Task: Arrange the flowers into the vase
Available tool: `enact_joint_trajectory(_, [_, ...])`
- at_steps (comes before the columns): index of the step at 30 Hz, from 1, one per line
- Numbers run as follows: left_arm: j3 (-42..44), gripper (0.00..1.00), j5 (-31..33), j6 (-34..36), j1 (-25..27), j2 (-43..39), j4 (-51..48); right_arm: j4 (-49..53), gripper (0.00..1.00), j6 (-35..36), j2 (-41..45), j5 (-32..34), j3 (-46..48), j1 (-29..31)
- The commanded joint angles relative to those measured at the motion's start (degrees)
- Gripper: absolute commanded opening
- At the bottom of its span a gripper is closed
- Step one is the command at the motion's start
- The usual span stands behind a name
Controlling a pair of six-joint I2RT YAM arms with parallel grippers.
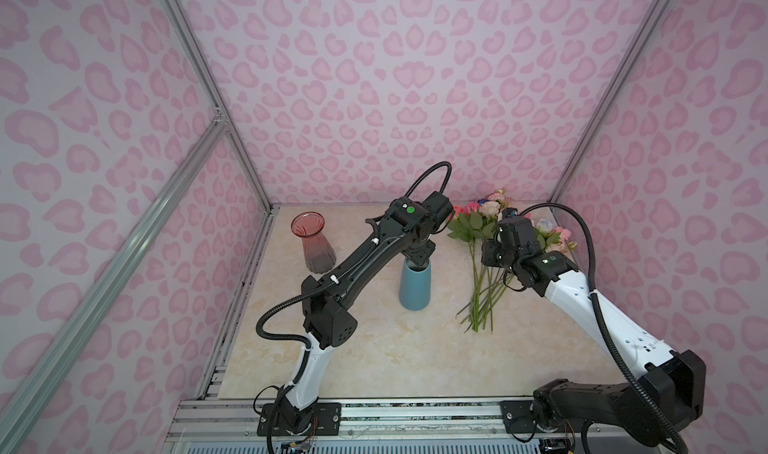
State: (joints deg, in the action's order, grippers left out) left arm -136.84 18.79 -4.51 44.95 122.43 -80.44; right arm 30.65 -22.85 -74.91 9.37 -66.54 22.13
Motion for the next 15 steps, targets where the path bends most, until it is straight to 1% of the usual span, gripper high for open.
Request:
enact_joint_trajectory(1, [-1.6, 0.67, 2.5, -0.4, -0.2, -3.6, 1.1, 1.4, 0.53, 0.7, -0.3, 0.0, -0.9, 0.0])
enact_joint_trajectory(5, [-2.1, 0.67, 4.1, -0.2, -0.3, -6.2, 1.5, 1.4, 0.53, 1.3, 0.1, -0.2, -1.5, 0.1])
enact_joint_trajectory(12, [-1.7, 0.66, 1.3, 0.5, -0.3, -12.0, 5.9, -0.8, 0.53, 1.8, 0.6, -1.4, -2.1, 0.1])
enact_joint_trajectory(14, [2.1, 0.66, 2.3, 0.0, -0.4, -15.6, 9.8, -2.9, 0.54, 2.7, 1.3, -1.4, -1.0, 0.0])
enact_joint_trajectory(15, [5.8, 0.66, 2.8, 0.1, -0.4, -18.4, 12.9, -4.4, 0.54, 2.7, 1.7, -1.2, 0.0, -0.1])
